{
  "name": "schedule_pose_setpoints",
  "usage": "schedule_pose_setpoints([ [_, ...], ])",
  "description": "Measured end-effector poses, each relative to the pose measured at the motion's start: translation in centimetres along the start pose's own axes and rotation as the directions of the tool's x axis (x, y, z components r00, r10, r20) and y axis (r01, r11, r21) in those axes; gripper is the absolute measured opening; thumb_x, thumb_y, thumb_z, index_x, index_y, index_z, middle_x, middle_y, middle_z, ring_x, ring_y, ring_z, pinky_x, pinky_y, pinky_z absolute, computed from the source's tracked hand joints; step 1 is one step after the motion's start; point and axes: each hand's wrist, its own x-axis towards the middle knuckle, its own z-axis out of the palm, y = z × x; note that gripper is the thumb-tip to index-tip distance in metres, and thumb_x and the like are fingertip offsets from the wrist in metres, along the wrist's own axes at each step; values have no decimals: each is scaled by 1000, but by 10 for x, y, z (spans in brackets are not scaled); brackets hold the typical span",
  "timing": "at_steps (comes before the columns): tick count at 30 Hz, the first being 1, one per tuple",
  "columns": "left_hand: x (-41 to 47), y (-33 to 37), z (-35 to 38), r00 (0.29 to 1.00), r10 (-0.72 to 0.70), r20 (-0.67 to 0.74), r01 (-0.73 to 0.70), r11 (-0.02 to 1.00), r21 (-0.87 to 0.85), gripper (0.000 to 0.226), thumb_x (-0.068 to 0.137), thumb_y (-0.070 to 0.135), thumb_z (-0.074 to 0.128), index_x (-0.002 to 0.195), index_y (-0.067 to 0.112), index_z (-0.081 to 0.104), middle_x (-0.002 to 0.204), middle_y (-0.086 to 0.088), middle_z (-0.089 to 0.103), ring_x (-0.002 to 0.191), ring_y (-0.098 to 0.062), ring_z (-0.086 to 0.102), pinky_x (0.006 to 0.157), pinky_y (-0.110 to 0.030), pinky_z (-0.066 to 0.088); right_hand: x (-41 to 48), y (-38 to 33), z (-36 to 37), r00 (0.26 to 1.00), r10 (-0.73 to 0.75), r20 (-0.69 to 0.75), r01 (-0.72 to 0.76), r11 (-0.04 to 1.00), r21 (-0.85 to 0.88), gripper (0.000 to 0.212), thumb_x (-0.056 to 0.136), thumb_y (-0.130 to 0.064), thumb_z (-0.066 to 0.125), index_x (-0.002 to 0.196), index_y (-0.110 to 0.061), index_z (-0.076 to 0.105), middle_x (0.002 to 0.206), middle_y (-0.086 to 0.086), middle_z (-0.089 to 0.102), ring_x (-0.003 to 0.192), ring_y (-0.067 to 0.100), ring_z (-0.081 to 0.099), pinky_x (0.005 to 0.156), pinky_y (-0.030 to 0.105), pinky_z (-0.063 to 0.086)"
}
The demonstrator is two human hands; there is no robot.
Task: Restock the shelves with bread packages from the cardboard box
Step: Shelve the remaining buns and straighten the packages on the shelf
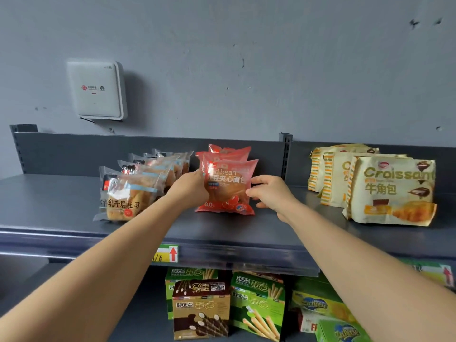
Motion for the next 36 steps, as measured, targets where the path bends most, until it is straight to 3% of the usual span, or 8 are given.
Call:
schedule_pose_setpoints([
  [3,-2,10,-1,990,-102,98,125,955,-269,15,87,-2,46,95,10,48,97,-8,56,96,-27,55,75,-29,41,2,0,3,1000,-8,14,8,1000,2,47,79,-7,69,124,-15,61,105,2,69,95,16,65,65,24,52],
  [7,13,-5,10,980,-119,160,188,816,-546,49,85,-9,40,129,13,47,121,-6,58,113,-28,55,97,-36,47,4,0,1,999,-3,37,3,1000,-4,48,80,-10,69,127,-16,59,109,2,69,99,16,65,67,25,52],
  [10,27,-24,19,966,-181,183,256,764,-593,54,87,-6,38,138,11,42,134,-13,54,117,-31,55,100,-44,47,2,1,-2,997,-10,77,9,1000,14,51,81,-22,74,129,-16,56,111,2,68,101,15,64,68,26,52],
  [13,30,-24,23,964,-153,217,261,701,-664,44,90,-10,33,120,8,59,114,-16,67,103,-30,66,93,-46,53,0,2,-1,995,-26,96,24,999,23,56,78,-29,78,127,-16,54,110,1,68,99,15,66,77,31,53],
  [20,31,-16,23,970,-101,221,229,687,-690,44,92,-11,29,116,5,61,111,-15,68,103,-28,65,90,-39,54,2,3,1,996,-35,83,32,999,40,51,80,-24,77,125,-13,56,103,1,70,89,12,68,68,26,53],
  [26,24,-17,11,963,-39,265,239,572,-785,53,79,-22,25,107,4,62,98,-13,68,83,-21,64,67,-25,52,2,2,-3,988,-13,154,10,1000,20,63,73,-33,81,127,-17,53,105,-1,70,95,13,68,84,38,55],
  [32,18,-33,3,848,300,437,249,502,-828,71,59,-12,58,123,19,54,124,-9,64,116,-26,58,96,-33,47,3,-1,6,984,-63,164,67,998,-17,63,72,-14,83,127,-15,52,103,2,69,93,17,68,79,32,56],
  [36,24,-29,10,875,293,386,187,531,-827,80,70,-24,63,134,22,46,125,-6,64,115,-23,60,94,-31,50,5,0,10,986,-135,97,142,987,-74,63,71,-12,83,126,-16,52,100,-2,66,92,12,65,72,23,52],
])
